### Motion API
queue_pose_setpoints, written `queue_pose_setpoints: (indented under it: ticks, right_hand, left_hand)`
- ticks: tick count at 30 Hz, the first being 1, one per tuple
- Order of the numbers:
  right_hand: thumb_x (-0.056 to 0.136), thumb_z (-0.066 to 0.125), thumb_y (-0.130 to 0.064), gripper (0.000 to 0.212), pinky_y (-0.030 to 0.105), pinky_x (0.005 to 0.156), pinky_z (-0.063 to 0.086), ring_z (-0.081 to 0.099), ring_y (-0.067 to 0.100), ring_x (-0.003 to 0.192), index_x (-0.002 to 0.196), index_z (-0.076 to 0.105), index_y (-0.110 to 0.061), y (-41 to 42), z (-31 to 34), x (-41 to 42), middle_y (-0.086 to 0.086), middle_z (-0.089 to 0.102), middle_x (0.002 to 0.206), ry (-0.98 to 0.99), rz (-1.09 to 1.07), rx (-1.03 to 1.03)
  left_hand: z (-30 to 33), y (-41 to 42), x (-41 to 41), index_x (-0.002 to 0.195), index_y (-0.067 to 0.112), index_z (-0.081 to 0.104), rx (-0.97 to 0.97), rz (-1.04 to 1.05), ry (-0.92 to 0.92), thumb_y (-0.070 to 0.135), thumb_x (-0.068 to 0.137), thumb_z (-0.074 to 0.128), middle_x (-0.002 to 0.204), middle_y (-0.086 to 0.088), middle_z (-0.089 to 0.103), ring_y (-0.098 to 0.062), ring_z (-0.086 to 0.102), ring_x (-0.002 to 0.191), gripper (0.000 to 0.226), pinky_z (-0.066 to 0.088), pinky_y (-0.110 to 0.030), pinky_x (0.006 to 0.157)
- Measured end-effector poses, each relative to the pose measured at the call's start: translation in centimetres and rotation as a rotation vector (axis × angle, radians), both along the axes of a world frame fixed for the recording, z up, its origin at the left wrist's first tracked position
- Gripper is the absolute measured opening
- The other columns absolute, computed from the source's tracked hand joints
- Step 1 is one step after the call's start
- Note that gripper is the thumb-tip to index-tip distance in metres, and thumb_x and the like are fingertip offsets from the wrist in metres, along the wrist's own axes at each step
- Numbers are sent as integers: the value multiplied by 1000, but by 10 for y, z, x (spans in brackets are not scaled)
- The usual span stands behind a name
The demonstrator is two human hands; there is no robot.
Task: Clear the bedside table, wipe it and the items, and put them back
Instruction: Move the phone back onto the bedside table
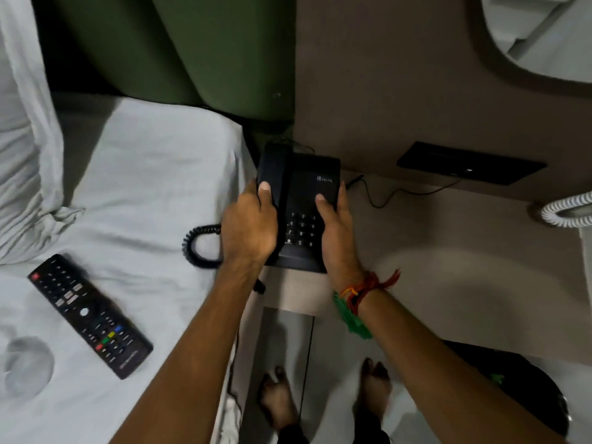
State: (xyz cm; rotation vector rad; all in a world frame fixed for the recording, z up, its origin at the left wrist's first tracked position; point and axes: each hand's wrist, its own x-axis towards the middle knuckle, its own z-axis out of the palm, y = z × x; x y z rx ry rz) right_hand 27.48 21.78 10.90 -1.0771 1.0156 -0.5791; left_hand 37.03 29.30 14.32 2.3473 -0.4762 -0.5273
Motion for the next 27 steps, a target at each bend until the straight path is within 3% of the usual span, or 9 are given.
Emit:
queue_pose_setpoints:
  ticks: [2, 5, 9, 13, 16, 18, 21, 24, 27]
  right_hand:
    - [103, 52, -19, 51, 48, 107, 51, 64, 23, 123, 152, 38, -24, 4, -20, -20, 8, 61, 140, 33, 6, 45]
    - [102, 53, -28, 50, 39, 86, 63, 73, 17, 106, 150, 40, -27, 11, -45, -40, 7, 67, 130, 98, 32, 169]
    - [103, 53, -27, 58, 51, 118, 40, 52, 27, 138, 156, 32, -19, -3, -71, -46, 9, 51, 152, 192, 39, 173]
    - [102, 54, -15, 55, 26, 111, 47, 57, 20, 130, 153, 34, -13, -25, -89, -45, 12, 49, 152, 202, 30, 151]
    - [100, 56, -7, 65, 41, 123, 34, 41, 28, 146, 157, 25, -9, -43, -104, -42, 14, 38, 160, 193, 69, 115]
    - [100, 58, -10, 75, 46, 128, 23, 27, 26, 154, 160, 14, -11, -54, -112, -41, 10, 25, 167, 209, 132, 105]
    - [101, 59, -20, 83, 47, 130, 16, 15, 20, 158, 162, 2, -20, -66, -120, -42, 3, 9, 171, 242, 214, 95]
    - [102, 58, -26, 84, 47, 130, 15, 11, 19, 158, 162, -2, -23, -71, -124, -44, 1, 2, 172, 264, 256, 75]
    - [104, 51, -34, 79, 43, 130, 11, 7, 23, 159, 162, 0, -16, -72, -125, -45, 5, 3, 172, 469, 327, -149]
  left_hand:
    - [-17, 2, -15, 129, 9, 61, 64, -14, 59, 37, 110, 33, 122, -27, 67, -47, 61, 115, 43, 48, -44, 96]
    - [-46, 6, -31, 129, 11, 61, 154, -6, 154, 38, 110, 34, 120, -26, 68, -47, 62, 114, 42, 48, -47, 97]
    - [-85, -8, -36, 123, 11, 64, 126, 34, 322, 34, 110, 37, 113, -19, 70, -41, 64, 112, 38, 48, -40, 93]
    - [-113, -31, -35, 112, 8, 65, 81, 65, 359, 31, 108, 42, 102, -17, 70, -40, 66, 103, 33, 53, -41, 90]
    - [-128, -45, -34, 109, 6, 63, 34, 58, 364, 28, 108, 44, 102, -24, 70, -43, 67, 101, 29, 54, -45, 88]
    - [-134, -51, -33, 113, 9, 63, 14, 63, 367, 29, 108, 46, 97, -17, 69, -39, 68, 99, 27, 55, -41, 86]
    - [-138, -58, -35, 129, 13, 62, -31, 90, 376, 28, 108, 48, 100, -11, 69, -30, 69, 94, 30, 60, -45, 89]
    - [-140, -64, -36, 143, 16, 55, -35, 98, 369, 28, 108, 47, 118, -21, 71, -38, 69, 107, 38, 59, -51, 93]
    - [-136, -63, -36, 146, 15, 52, -21, 69, 361, 31, 108, 47, 124, -21, 69, -37, 67, 115, 41, 56, -49, 100]
